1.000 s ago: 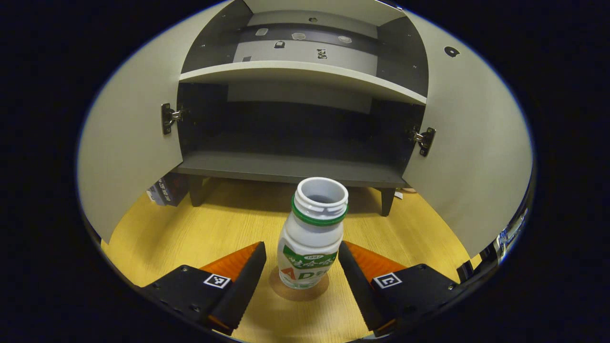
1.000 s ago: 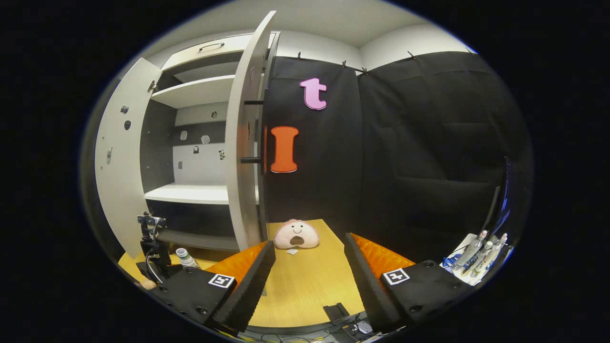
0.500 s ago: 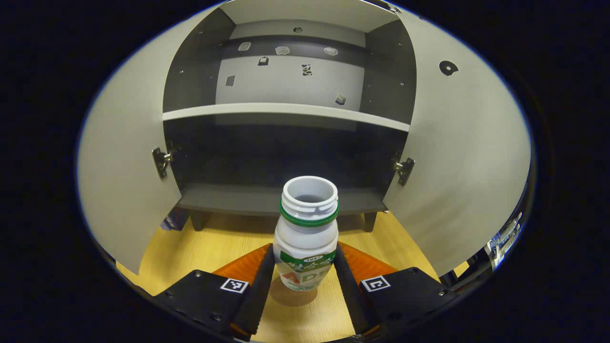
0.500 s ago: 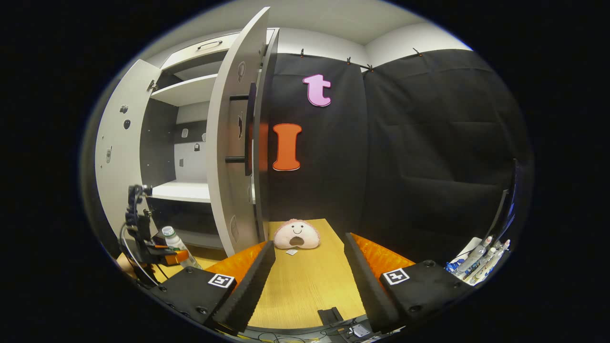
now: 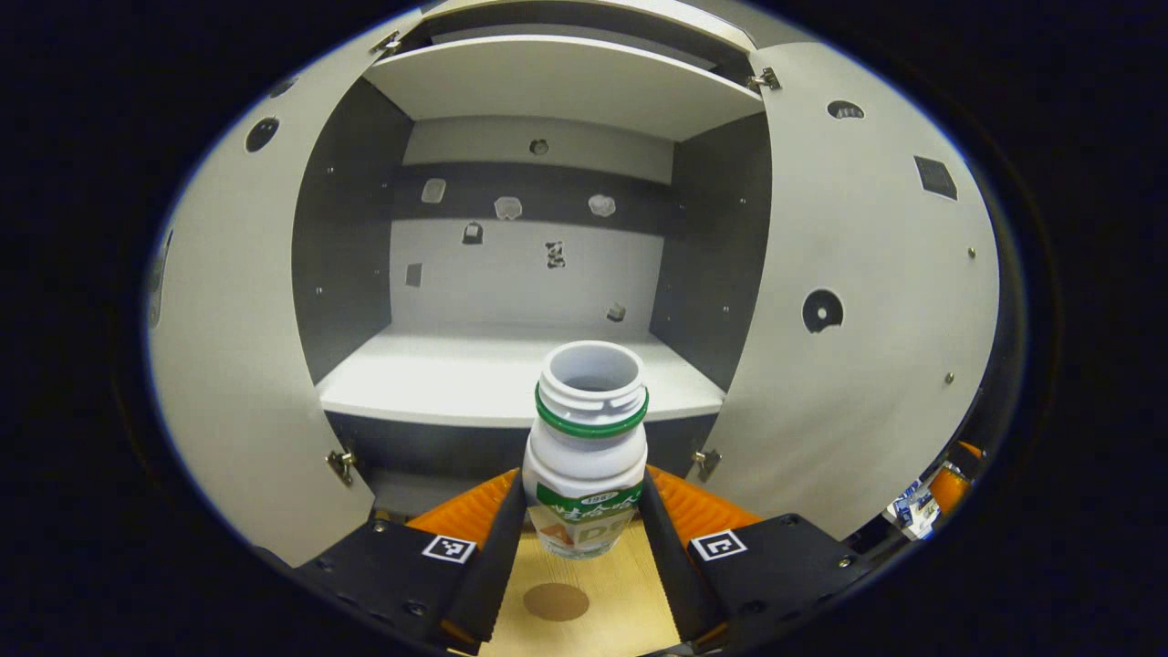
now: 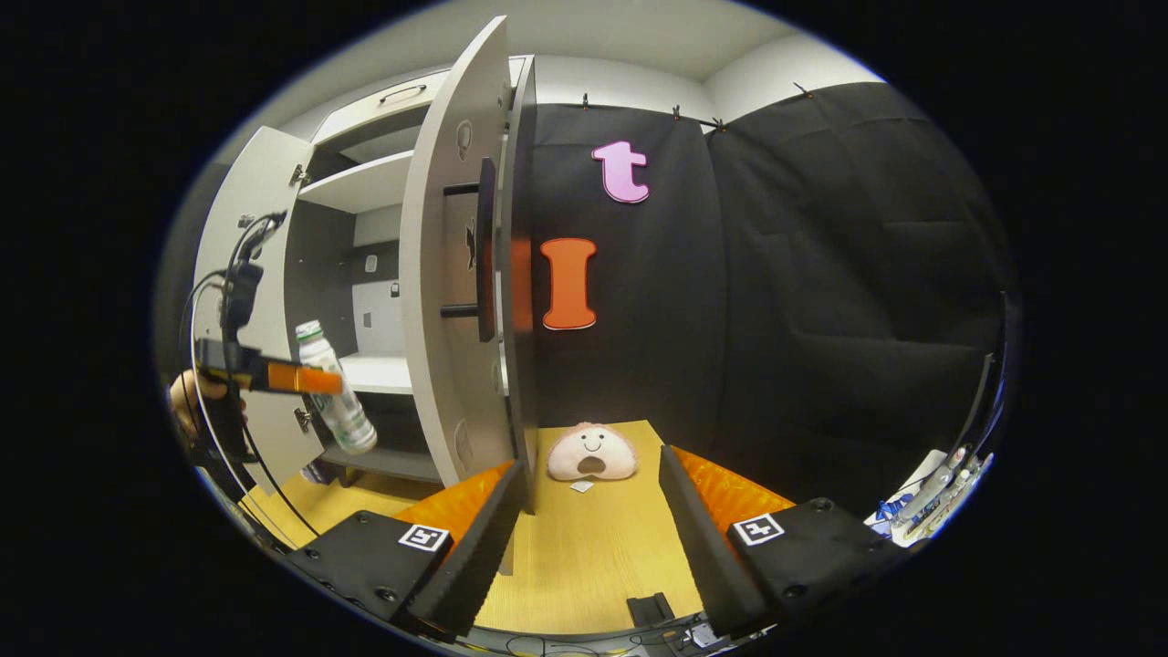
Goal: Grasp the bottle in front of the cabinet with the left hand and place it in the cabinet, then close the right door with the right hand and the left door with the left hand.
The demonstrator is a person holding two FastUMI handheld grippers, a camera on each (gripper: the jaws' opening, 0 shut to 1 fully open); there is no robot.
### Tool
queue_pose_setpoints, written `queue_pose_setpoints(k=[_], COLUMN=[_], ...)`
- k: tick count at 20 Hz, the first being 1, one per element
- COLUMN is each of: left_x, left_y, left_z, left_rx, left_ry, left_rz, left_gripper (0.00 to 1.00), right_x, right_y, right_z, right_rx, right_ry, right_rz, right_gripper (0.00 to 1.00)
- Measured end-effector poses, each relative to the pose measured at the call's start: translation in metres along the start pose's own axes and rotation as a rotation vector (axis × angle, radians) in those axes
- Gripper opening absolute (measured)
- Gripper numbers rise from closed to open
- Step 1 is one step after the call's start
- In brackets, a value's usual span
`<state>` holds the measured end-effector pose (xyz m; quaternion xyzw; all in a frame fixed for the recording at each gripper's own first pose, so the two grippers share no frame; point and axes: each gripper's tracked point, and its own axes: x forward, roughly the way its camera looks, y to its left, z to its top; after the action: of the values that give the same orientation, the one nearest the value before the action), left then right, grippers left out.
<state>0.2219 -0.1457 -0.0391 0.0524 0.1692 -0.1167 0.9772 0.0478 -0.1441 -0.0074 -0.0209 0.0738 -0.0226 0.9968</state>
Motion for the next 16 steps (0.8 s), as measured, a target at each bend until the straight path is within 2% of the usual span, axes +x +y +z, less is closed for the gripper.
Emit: queue_pose_setpoints(k=[5, 7, 16], left_x=[0.021, 0.035, 0.116], left_y=[0.005, 0.011, 0.010], left_z=[0.061, 0.078, 0.084], left_rx=[0.042, 0.073, 0.047], left_ry=[-0.065, -0.081, 0.010], left_rz=[0.013, 0.042, 0.063], left_gripper=[0.71, 0.71, 0.71], right_x=[-0.008, -0.012, -0.021], right_y=[-0.010, -0.016, -0.045], right_z=[0.008, 0.009, 0.007], right_rx=[0.015, 0.024, 0.039], right_ry=[-0.023, -0.028, -0.023], right_rz=[-0.012, -0.025, -0.073], right_gripper=[0.97, 0.97, 0.97])
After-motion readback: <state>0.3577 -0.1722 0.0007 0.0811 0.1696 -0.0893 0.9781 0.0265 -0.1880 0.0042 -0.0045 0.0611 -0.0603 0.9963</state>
